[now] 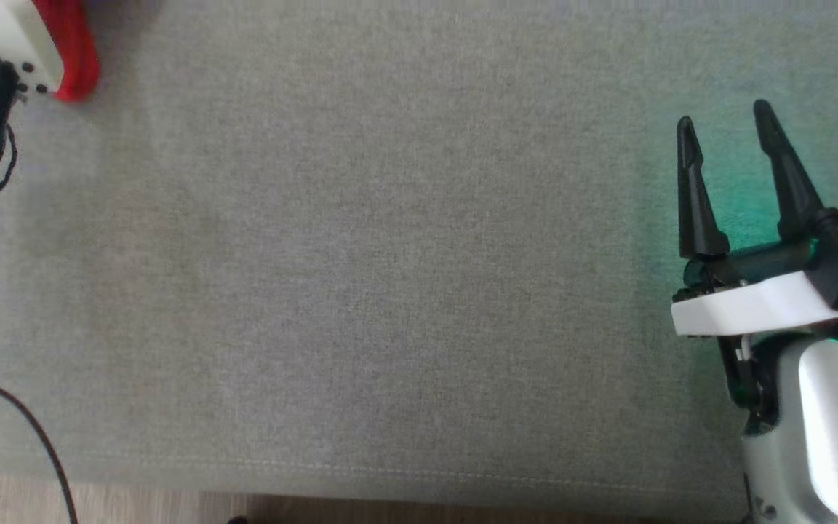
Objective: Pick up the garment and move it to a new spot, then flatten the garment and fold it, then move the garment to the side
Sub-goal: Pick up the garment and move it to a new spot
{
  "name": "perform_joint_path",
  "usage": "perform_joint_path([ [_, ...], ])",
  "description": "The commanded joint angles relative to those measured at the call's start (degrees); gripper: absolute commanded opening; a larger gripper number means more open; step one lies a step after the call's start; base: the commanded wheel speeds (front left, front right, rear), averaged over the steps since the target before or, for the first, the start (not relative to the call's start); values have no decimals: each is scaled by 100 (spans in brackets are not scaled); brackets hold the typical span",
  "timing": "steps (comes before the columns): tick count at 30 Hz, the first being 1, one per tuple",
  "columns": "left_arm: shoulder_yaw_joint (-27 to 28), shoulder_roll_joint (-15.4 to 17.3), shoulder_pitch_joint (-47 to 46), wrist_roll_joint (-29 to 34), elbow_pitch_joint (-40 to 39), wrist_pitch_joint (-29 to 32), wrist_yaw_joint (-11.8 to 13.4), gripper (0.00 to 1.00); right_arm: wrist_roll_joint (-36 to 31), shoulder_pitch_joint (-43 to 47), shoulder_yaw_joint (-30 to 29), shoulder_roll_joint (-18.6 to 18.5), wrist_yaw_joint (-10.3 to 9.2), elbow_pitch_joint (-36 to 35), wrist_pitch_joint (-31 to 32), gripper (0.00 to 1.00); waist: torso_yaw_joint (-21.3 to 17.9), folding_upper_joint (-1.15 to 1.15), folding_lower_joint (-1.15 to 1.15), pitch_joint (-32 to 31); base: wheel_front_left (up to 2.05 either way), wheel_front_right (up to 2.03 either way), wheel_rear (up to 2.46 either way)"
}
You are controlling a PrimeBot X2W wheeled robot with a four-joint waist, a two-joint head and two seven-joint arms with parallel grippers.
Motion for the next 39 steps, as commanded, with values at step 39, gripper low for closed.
perform_joint_path([
  [39, -3068, -1138, 1263, -1484, -2587, -724, 269, 0, 983, 269, -129, -8, 37, 1065, -906, 100, -1630, 0, 0, -1549, 0, 0, 0],
])
